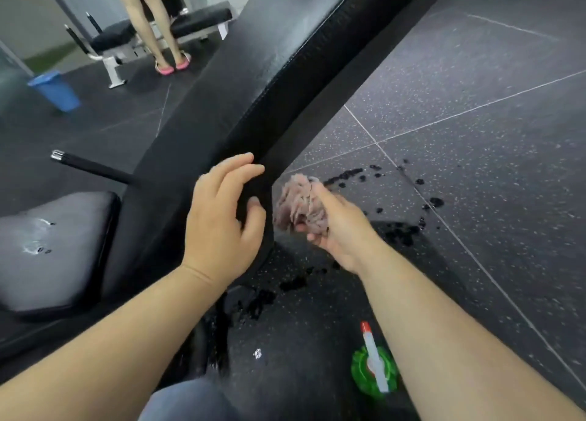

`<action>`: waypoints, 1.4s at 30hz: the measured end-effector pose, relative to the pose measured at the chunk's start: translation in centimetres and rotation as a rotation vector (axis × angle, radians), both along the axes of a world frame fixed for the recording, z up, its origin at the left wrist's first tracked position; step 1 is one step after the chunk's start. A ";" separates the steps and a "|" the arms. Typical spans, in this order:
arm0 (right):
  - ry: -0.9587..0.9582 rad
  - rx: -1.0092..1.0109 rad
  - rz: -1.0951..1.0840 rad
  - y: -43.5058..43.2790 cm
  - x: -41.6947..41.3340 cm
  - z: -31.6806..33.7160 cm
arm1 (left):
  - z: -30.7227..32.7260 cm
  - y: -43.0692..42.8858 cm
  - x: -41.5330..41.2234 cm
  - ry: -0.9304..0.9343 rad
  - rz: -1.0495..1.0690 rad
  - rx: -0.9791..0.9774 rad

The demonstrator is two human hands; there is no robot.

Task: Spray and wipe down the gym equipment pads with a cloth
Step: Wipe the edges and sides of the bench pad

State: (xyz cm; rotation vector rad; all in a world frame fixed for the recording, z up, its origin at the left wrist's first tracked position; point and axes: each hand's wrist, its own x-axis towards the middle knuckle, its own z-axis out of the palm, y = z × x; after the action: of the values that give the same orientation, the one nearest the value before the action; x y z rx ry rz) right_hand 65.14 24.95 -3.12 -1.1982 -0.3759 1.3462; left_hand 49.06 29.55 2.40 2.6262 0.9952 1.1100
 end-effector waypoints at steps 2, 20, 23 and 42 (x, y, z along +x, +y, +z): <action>0.213 0.025 0.132 -1.2 2.8 0.3 | -1.7 -1.5 1.5 -0.076 -0.013 -0.356; -0.304 -0.130 0.725 -6.8 7.2 -1.9 | -7.2 -5.1 4.7 -0.443 -0.192 -1.608; -0.261 -0.138 0.639 -6.8 7.0 -3.2 | -8.2 -5.4 4.5 -0.424 -0.079 -1.575; -0.044 -0.243 0.438 -7.4 7.4 -7.2 | -10.2 -4.1 5.2 -0.405 -0.031 -1.523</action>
State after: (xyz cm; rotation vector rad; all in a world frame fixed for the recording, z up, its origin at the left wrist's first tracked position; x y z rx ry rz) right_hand 72.57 17.58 -10.29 -1.3999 -0.5393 1.7835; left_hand 54.25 25.42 -7.77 1.1309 1.0239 0.4247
